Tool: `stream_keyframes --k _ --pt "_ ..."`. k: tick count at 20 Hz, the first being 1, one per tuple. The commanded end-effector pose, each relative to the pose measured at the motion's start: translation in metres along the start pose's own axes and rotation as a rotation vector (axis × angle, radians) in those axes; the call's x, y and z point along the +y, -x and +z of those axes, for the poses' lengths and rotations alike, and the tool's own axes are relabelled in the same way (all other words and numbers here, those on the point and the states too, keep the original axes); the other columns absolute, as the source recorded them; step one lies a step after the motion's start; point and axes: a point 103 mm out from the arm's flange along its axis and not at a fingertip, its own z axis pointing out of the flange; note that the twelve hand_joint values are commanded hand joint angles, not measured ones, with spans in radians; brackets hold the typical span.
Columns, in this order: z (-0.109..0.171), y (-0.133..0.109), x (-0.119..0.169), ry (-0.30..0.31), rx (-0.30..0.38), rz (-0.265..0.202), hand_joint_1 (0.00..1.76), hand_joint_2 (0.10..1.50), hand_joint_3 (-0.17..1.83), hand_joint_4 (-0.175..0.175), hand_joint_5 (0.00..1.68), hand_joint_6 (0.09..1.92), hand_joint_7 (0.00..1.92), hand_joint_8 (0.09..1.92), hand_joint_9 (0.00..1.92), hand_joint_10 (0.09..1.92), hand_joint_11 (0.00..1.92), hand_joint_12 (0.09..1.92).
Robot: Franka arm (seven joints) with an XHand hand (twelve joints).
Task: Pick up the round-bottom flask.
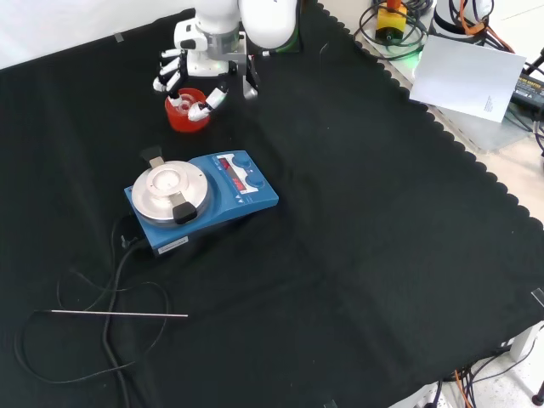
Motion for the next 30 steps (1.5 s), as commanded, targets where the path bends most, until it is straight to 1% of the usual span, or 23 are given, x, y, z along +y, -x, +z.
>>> stream_keyframes --k 1,10,15,19,24,30 --pt "-0.019 0.001 -0.001 0.003 0.032 0.01 1.09 0.76 0.55 0.175 1.14 0.85 0.5 0.59 0.69 0.57 0.19 1.35" --pt "-0.058 -0.002 -0.011 -0.041 0.09 0.037 1.09 0.76 0.55 0.175 1.15 0.85 0.5 0.59 0.69 0.57 0.2 1.35" --pt "-0.088 -0.01 -0.022 -0.102 0.162 0.063 1.09 0.76 0.55 0.175 1.15 0.84 0.5 0.59 0.69 0.57 0.2 1.35" --pt "-0.107 -0.023 -0.035 -0.107 0.187 0.044 1.09 0.76 0.55 0.175 1.15 0.84 0.5 0.59 0.69 0.57 0.21 1.35" --pt "-0.13 -0.044 -0.051 -0.103 0.209 0.002 1.09 0.75 0.56 0.175 1.15 0.84 0.5 0.59 0.69 0.57 0.21 1.35" --pt "-0.146 -0.068 -0.066 -0.124 0.237 -0.04 1.09 0.75 0.56 0.175 1.16 0.83 0.5 0.59 0.69 0.57 0.21 1.35"
